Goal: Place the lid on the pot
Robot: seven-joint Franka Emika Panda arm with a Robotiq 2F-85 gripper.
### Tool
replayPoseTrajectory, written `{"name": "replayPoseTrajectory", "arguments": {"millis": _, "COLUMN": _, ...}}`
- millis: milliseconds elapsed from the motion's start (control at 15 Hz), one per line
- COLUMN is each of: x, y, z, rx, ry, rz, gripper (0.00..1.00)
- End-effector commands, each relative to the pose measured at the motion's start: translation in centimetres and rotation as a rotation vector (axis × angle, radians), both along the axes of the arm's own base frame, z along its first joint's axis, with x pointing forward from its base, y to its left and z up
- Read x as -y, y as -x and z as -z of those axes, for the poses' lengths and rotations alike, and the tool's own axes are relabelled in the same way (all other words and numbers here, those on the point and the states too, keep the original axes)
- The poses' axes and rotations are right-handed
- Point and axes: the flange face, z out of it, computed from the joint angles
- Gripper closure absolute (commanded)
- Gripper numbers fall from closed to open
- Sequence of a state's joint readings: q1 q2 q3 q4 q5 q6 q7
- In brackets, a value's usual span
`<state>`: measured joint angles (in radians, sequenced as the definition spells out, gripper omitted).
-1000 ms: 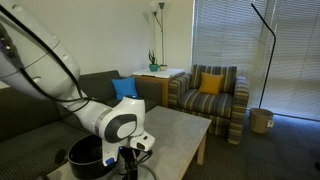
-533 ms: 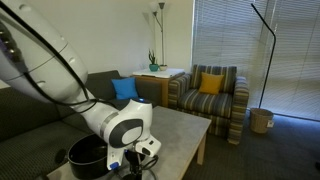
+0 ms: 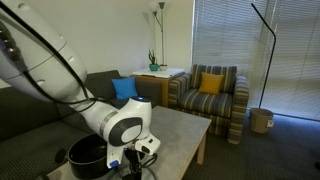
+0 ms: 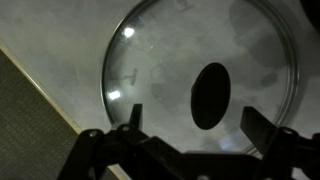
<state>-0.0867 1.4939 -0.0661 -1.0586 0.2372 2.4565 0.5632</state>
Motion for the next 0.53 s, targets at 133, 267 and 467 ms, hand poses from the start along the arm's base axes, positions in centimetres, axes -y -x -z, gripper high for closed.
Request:
{"name": "replayPoseTrajectory", "arguments": {"millis": 133, "x": 0.4, "y": -1.1, "z": -1.2, "rx": 0.021, "ry": -0.005, "rz": -0.03, "gripper": 0.0}}
{"name": "replayPoseTrajectory", "arguments": {"millis": 267, "x": 0.8, "y": -1.3, "z": -1.6, "rx": 0.006, "ry": -0.025, "rz": -0.033, "gripper": 0.0}}
{"name": "replayPoseTrajectory", "arguments": {"millis": 467, "x": 1.2, "y": -0.8, "z": -1.5, "rx": -0.032, "ry": -0.07, "rz": -0.052, "gripper": 0.0}}
